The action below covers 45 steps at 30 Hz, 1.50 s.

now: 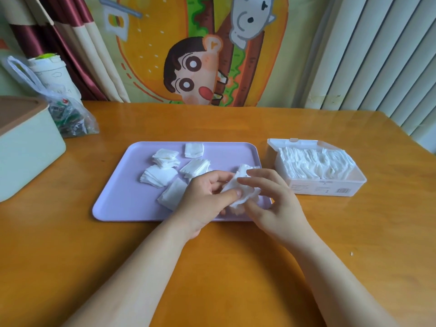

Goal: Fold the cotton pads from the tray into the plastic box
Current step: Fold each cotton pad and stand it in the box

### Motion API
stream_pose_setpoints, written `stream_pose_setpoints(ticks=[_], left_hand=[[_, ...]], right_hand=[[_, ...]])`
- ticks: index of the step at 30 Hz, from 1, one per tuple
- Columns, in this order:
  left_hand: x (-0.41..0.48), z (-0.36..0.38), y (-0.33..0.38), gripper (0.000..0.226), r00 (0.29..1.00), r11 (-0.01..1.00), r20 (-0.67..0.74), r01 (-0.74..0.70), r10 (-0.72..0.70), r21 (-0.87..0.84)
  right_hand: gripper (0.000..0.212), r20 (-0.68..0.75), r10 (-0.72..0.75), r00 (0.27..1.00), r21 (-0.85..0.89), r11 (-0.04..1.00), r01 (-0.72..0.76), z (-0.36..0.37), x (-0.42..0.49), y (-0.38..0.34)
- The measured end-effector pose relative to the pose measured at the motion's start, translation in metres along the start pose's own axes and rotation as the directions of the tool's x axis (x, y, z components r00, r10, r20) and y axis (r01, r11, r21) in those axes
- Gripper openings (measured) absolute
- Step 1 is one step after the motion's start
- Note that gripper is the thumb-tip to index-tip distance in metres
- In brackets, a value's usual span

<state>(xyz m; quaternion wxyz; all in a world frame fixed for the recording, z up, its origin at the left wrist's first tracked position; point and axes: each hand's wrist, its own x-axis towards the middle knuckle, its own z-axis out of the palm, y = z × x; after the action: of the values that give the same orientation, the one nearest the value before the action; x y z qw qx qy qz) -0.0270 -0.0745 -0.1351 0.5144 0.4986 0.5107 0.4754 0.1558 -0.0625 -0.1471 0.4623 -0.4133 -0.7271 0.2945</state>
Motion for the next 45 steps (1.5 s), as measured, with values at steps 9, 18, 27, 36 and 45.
stream_pose_setpoints(ticks=[9, 18, 27, 36, 45], left_hand=[[0.003, -0.001, -0.002, 0.021, 0.997, 1.0, -0.083, -0.006, 0.007, 0.013], [0.002, -0.005, -0.008, 0.055, 0.999, 0.994, 0.002, -0.049, 0.049, 0.093], [-0.001, -0.003, -0.007, 0.041, 0.998, 0.995, 0.013, -0.07, 0.069, 0.074], [-0.002, -0.002, -0.006, 0.039, 0.997, 0.996, 0.029, -0.071, 0.069, 0.063], [-0.004, -0.001, -0.004, 0.048, 0.994, 0.99, 0.05, -0.1, 0.096, 0.102]], right_hand=[[0.02, 0.042, 0.121, 0.992, 0.153, 0.98, -0.126, -0.029, -0.003, -0.016], [0.007, 0.089, 0.376, 0.922, 0.269, 0.882, -0.386, -0.025, -0.003, -0.026], [0.009, 0.029, 0.417, 0.909, 0.194, 0.889, -0.414, -0.025, -0.004, -0.021], [0.026, 0.029, 0.389, 0.921, 0.155, 0.908, -0.388, -0.025, -0.003, -0.014], [0.007, 0.031, 0.362, 0.932, 0.144, 0.921, -0.363, -0.025, -0.004, -0.015]])
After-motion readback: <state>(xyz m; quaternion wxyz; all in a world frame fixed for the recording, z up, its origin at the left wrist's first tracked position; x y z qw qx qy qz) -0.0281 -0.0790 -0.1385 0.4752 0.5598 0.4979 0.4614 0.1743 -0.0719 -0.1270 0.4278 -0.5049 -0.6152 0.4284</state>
